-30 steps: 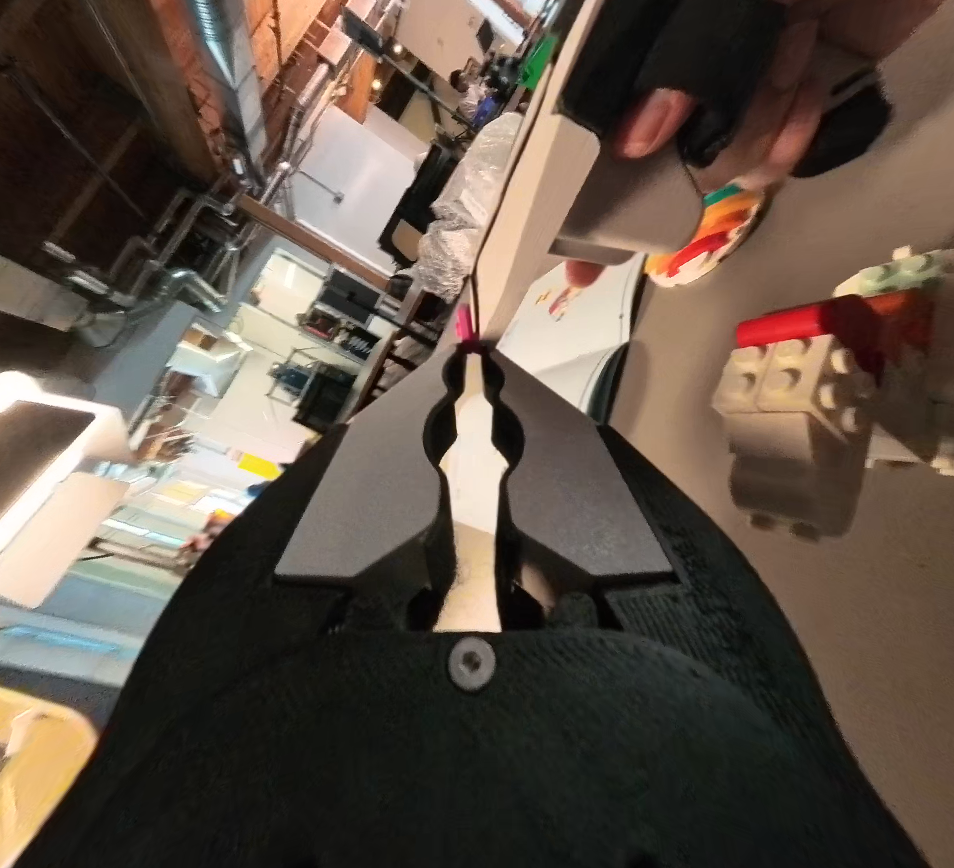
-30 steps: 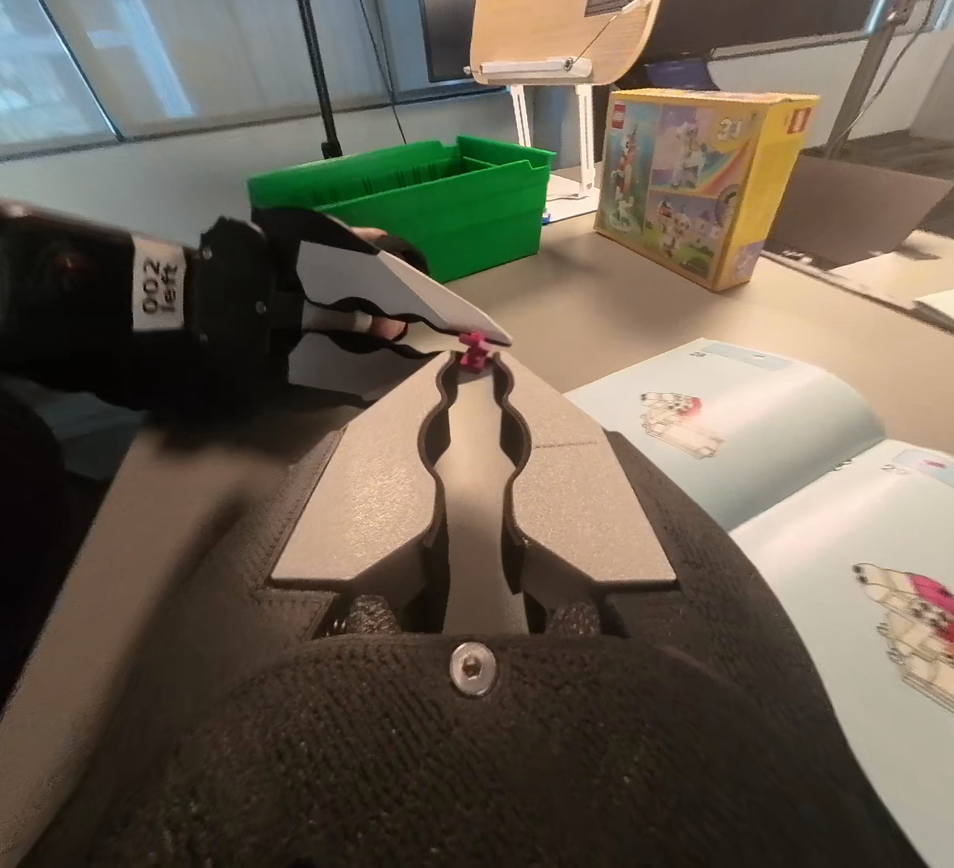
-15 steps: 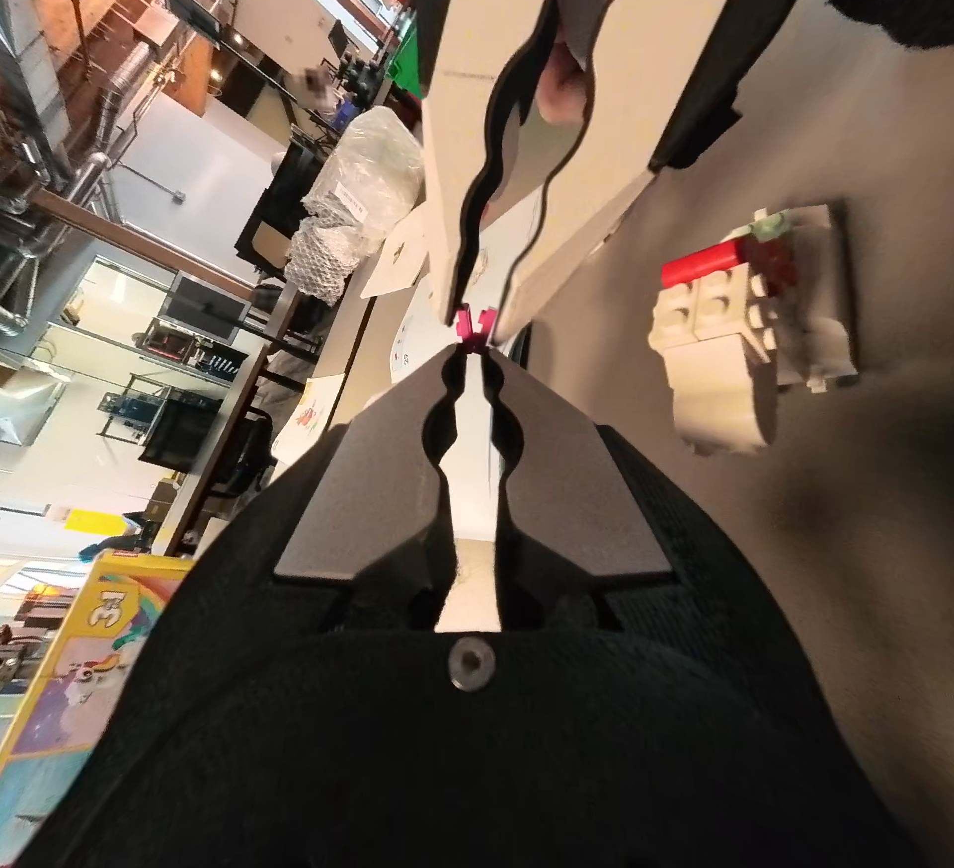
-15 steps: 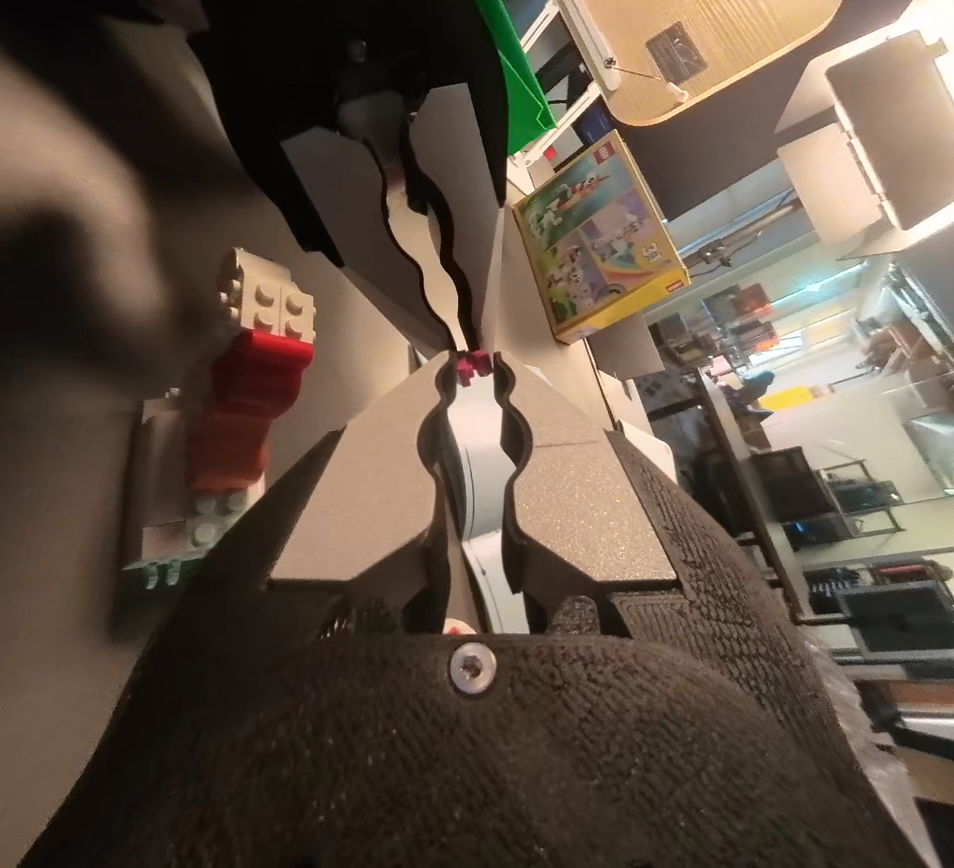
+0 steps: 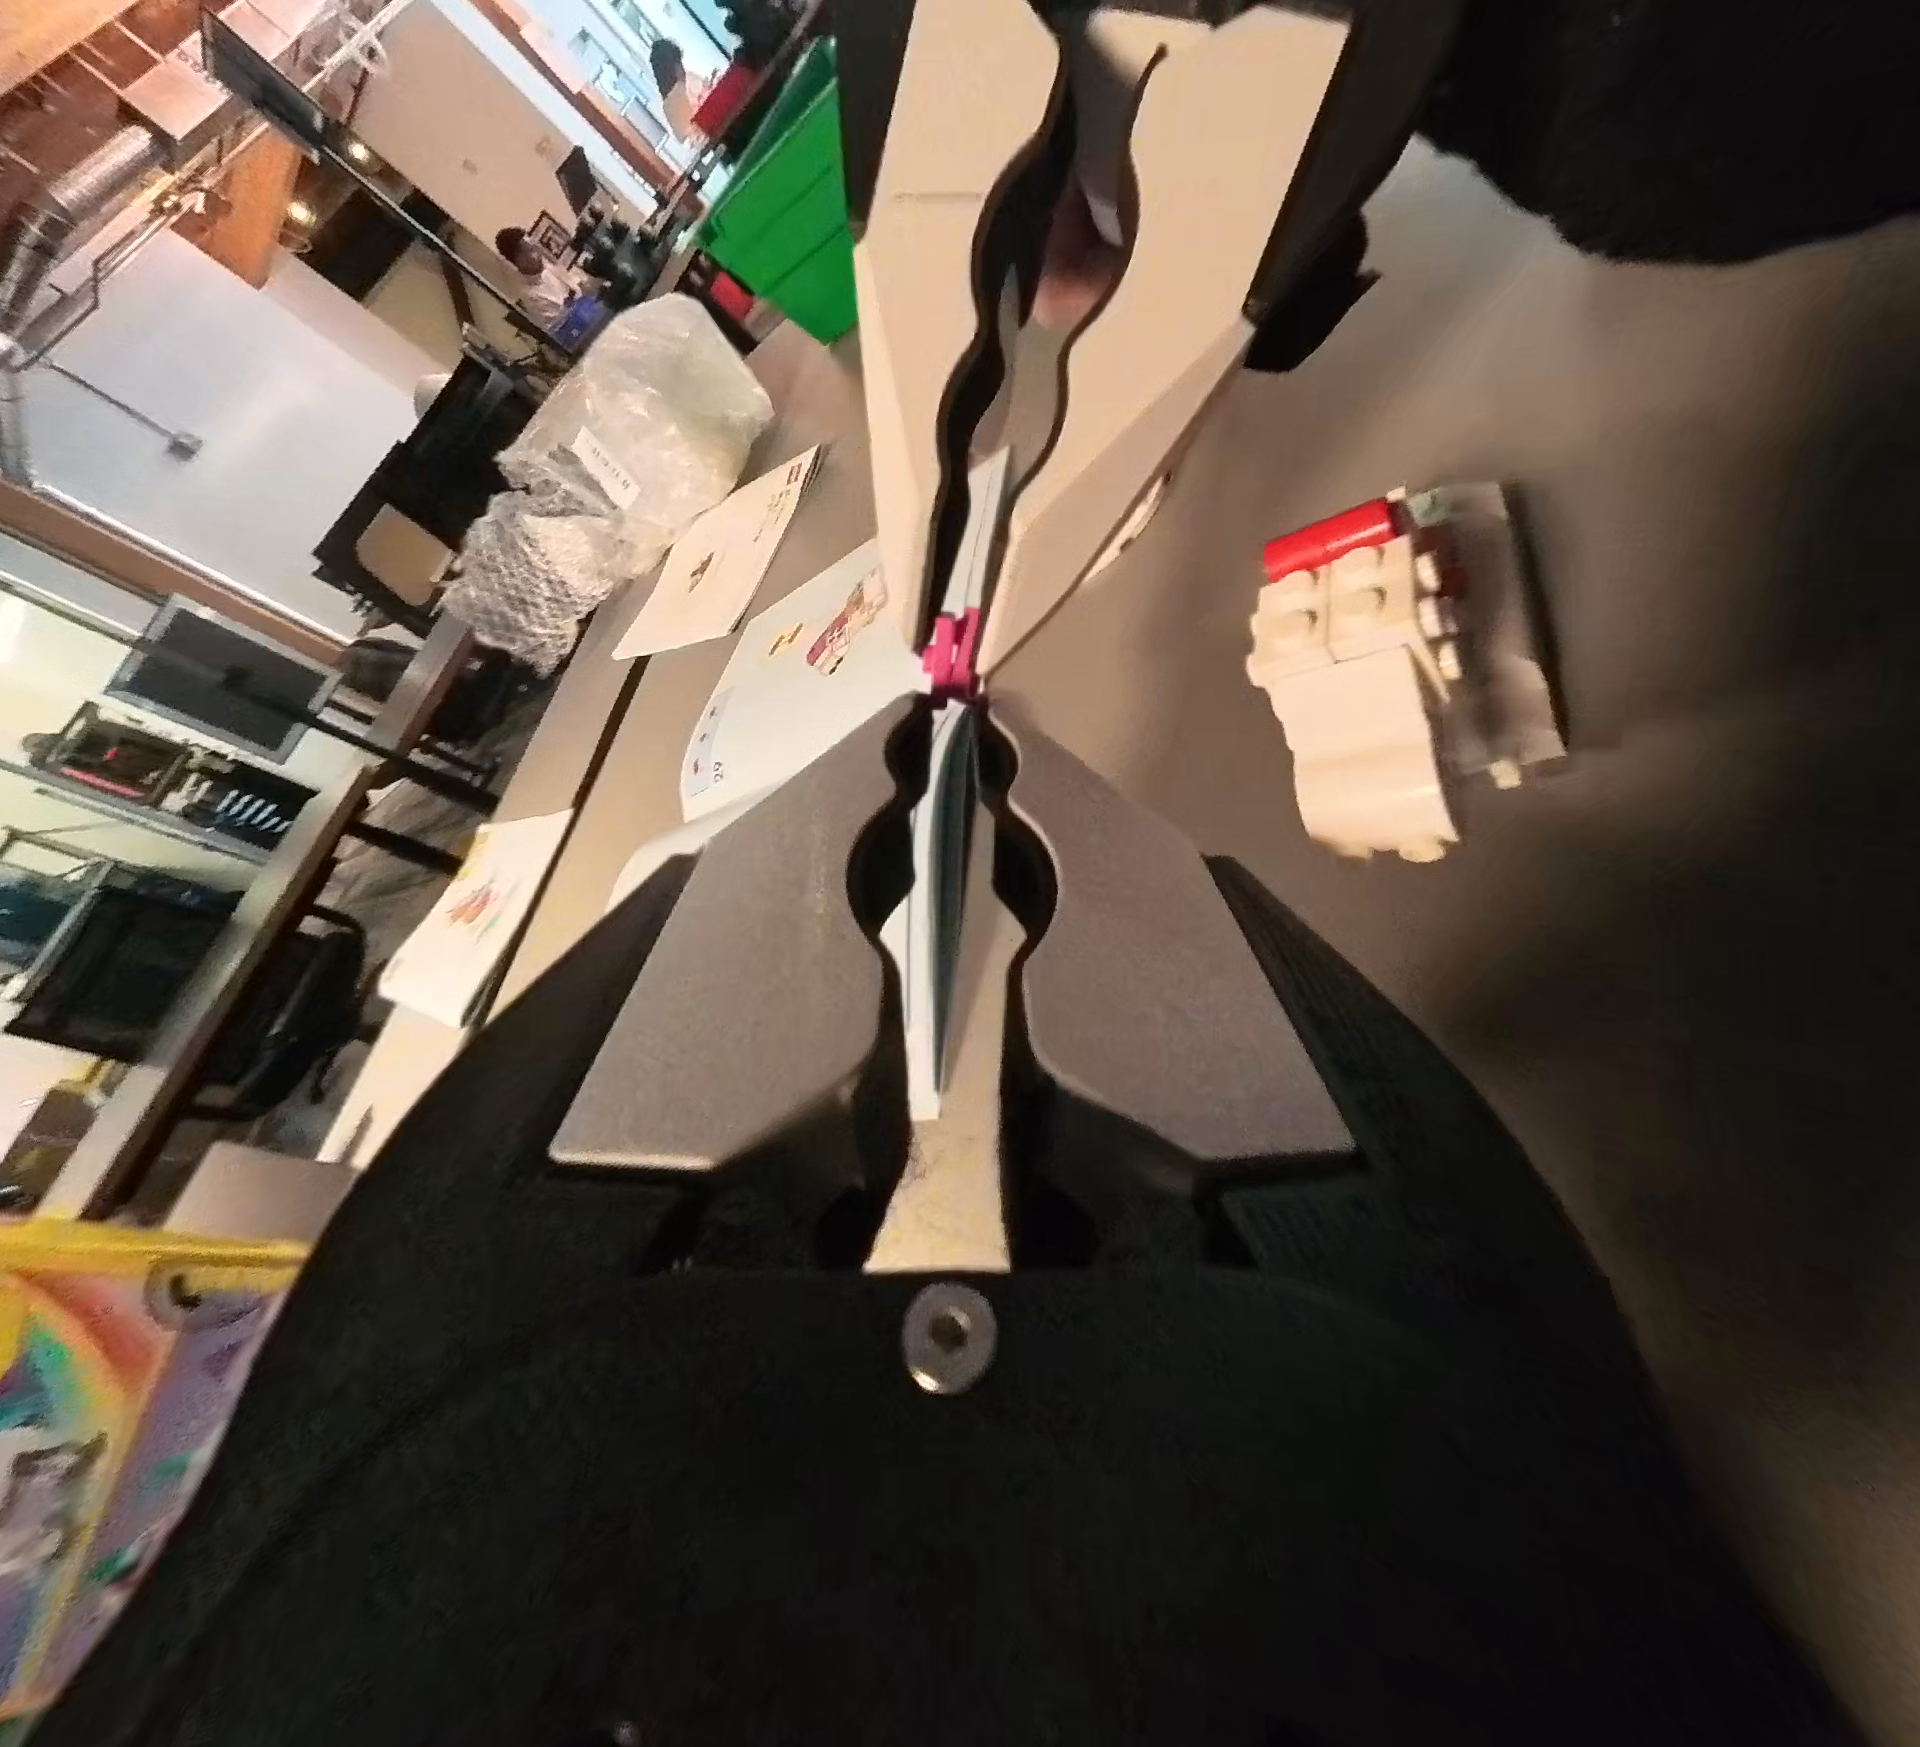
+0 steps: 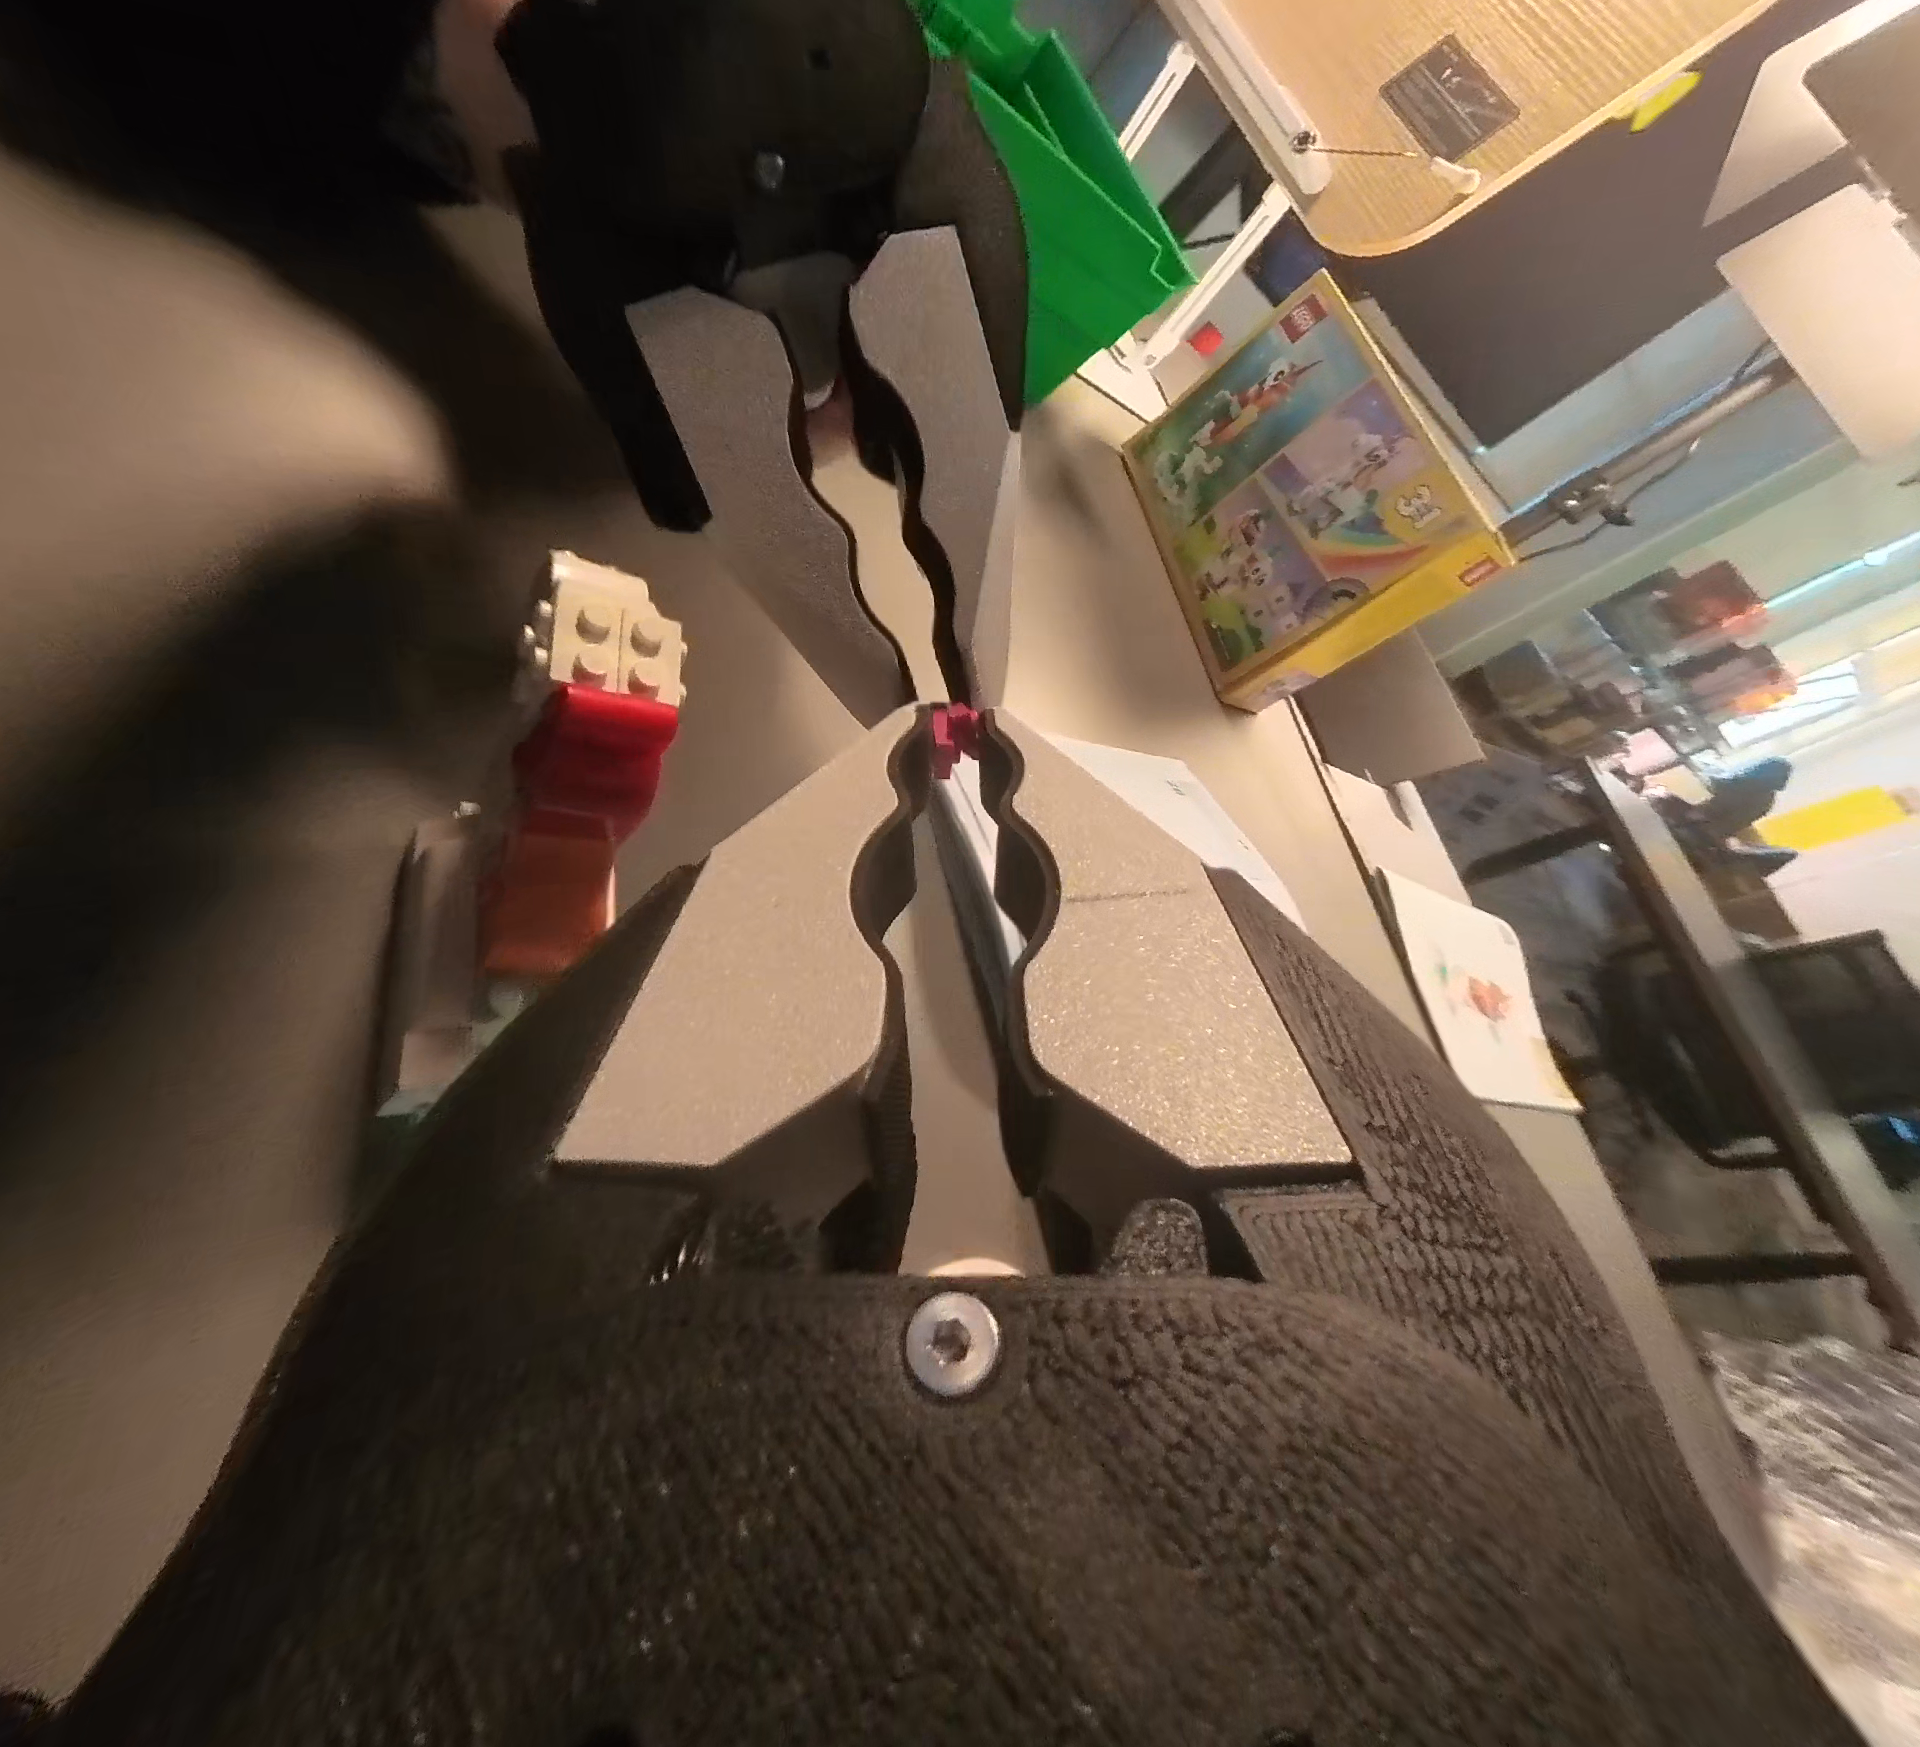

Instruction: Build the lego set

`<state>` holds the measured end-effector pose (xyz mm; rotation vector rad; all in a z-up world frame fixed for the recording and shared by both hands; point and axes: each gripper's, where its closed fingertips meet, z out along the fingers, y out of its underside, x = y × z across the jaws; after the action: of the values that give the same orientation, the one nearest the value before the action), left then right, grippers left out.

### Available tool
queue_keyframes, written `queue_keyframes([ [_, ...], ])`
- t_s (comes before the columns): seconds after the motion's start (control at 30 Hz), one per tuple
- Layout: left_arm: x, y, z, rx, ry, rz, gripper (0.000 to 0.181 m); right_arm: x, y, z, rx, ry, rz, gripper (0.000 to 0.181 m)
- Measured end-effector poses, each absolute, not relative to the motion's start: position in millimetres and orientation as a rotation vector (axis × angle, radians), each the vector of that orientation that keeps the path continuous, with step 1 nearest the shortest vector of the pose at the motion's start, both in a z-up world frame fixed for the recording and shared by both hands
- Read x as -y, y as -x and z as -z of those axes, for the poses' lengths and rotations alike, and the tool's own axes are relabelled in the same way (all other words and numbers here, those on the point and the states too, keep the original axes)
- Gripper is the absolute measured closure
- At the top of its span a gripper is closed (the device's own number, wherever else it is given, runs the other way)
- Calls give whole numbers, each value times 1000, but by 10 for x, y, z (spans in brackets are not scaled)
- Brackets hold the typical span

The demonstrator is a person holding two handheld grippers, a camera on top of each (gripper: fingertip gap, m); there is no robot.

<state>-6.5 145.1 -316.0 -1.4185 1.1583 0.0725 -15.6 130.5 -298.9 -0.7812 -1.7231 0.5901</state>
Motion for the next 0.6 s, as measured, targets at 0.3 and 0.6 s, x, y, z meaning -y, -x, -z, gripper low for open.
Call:
queue_keyframes([
  [0.3,-1366,20,3092,-1127,1423,126,175,-1248,125,2922,1686,877,-856,175],
  [0.6,-1511,116,3198,-1110,1515,-42,177,-1406,191,3034,1642,1035,-832,167],
])
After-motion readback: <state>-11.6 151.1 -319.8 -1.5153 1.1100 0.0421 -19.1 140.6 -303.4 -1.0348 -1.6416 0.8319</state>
